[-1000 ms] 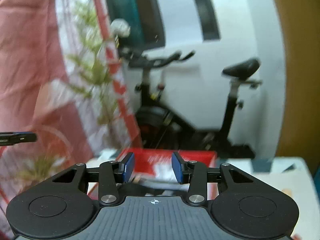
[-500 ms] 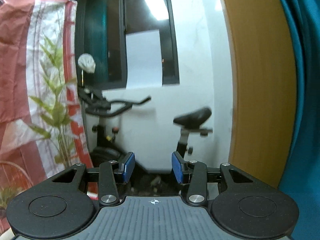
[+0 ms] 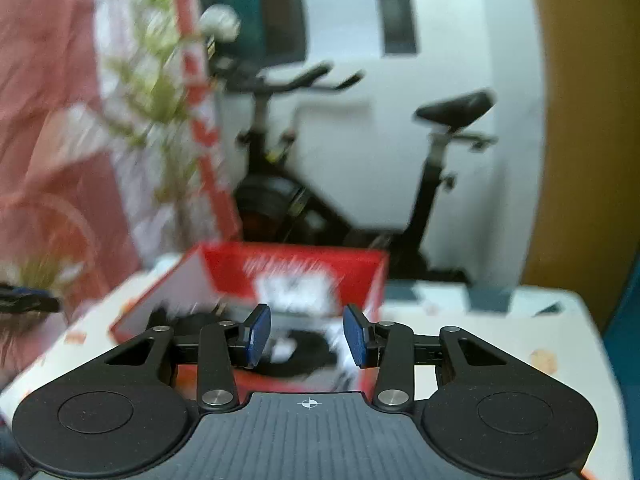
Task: Organize soft objects
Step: 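Move the open right gripper from the box to the green tasseled sachet, then close the right gripper on the green sachet and lift it, then carry the green sachet with the right gripper over the red box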
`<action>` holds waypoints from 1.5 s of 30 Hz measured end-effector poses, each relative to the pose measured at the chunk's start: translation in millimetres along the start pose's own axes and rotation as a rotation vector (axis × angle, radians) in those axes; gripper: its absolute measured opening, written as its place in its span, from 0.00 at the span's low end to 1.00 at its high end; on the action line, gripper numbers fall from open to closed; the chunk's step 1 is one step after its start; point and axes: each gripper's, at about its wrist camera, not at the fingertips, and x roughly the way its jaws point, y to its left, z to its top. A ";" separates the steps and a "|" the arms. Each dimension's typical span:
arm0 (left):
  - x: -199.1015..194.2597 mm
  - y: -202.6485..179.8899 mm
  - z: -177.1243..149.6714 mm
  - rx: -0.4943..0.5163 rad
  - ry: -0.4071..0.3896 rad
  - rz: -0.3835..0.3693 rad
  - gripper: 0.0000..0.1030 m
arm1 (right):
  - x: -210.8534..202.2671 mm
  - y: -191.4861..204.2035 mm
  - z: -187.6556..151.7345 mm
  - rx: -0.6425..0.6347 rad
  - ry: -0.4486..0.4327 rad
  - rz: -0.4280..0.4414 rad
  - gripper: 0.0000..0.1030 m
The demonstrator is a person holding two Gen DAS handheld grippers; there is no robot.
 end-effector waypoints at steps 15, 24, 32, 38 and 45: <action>79.8 -25.8 -64.5 -0.068 0.220 -0.179 0.42 | 93.8 73.8 -69.9 -0.097 0.276 0.271 0.37; 115.5 -25.3 -72.6 -0.189 0.284 -0.297 0.43 | 143.3 106.0 -87.5 -0.170 0.388 0.385 0.40; 115.3 -33.9 -72.9 -0.199 0.272 -0.351 0.42 | 141.4 102.6 -91.2 -0.122 0.372 0.376 0.35; 76.1 -47.1 -51.6 -0.135 0.186 -0.374 0.42 | 103.2 97.2 -67.8 -0.140 0.272 0.388 0.34; 28.5 -64.1 -12.0 -0.077 0.041 -0.394 0.42 | 62.9 90.0 -21.1 -0.129 0.116 0.379 0.34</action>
